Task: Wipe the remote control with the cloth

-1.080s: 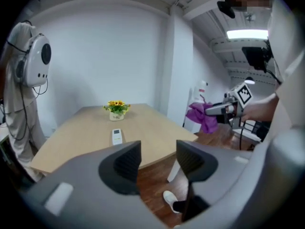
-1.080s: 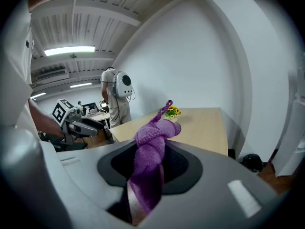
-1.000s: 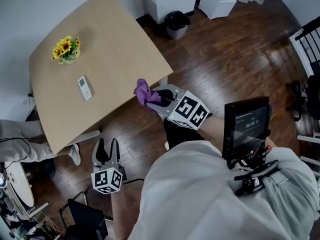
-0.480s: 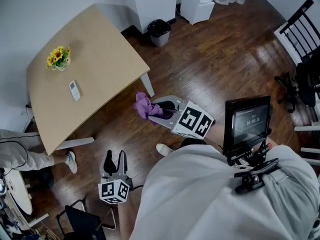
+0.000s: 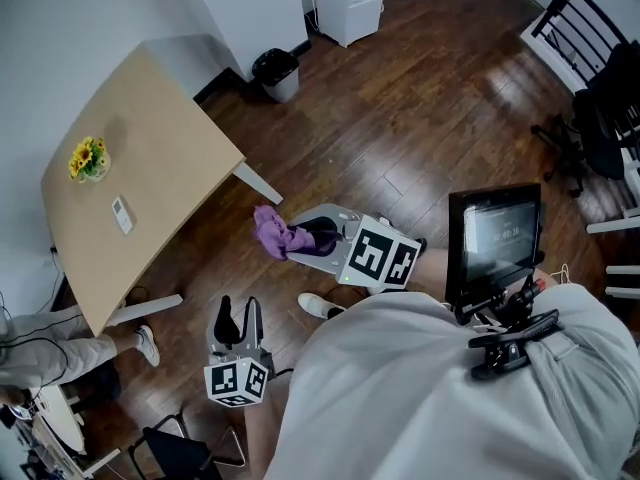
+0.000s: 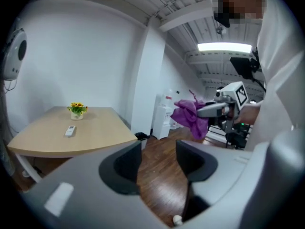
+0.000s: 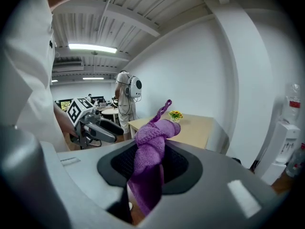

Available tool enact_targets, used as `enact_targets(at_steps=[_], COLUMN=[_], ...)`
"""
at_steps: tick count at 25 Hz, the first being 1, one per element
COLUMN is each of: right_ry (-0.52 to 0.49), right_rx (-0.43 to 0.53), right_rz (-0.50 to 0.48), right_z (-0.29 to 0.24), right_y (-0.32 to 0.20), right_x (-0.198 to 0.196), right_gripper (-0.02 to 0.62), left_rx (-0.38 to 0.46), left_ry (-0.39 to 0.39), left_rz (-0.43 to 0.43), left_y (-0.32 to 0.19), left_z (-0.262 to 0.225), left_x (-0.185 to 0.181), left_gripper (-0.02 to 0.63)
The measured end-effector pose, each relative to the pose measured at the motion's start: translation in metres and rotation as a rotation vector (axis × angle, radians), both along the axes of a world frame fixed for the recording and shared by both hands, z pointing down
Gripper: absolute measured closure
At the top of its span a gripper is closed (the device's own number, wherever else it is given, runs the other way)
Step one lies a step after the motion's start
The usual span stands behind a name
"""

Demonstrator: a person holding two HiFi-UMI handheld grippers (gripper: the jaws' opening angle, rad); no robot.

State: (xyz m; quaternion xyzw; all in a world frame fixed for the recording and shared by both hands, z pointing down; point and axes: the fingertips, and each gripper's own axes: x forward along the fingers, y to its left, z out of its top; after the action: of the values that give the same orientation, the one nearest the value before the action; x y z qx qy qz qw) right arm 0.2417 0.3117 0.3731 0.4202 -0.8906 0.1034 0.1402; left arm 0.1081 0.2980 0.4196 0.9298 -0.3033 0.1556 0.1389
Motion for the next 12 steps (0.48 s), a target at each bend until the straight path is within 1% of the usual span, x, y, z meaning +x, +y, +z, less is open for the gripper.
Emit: enact_targets(at_steps=[7, 12], right_ry=[0.012, 0.011], right_rx=[0.004, 0.012], right_rz=[-0.035, -0.074], right_z=[0.011, 0.008], right_y=[0.015, 0.018], right_x=[-0.004, -0.012], right_gripper=[0.468, 0.468], left_rx=[0.008, 0.025], left_ry=[0.005, 0.006], left_rz=[-0.004, -0.039], left_y=[0.013, 0.018], left_z=[0.002, -0.011], left_x=[0.009, 0.006], left_gripper=[0.357, 0.357])
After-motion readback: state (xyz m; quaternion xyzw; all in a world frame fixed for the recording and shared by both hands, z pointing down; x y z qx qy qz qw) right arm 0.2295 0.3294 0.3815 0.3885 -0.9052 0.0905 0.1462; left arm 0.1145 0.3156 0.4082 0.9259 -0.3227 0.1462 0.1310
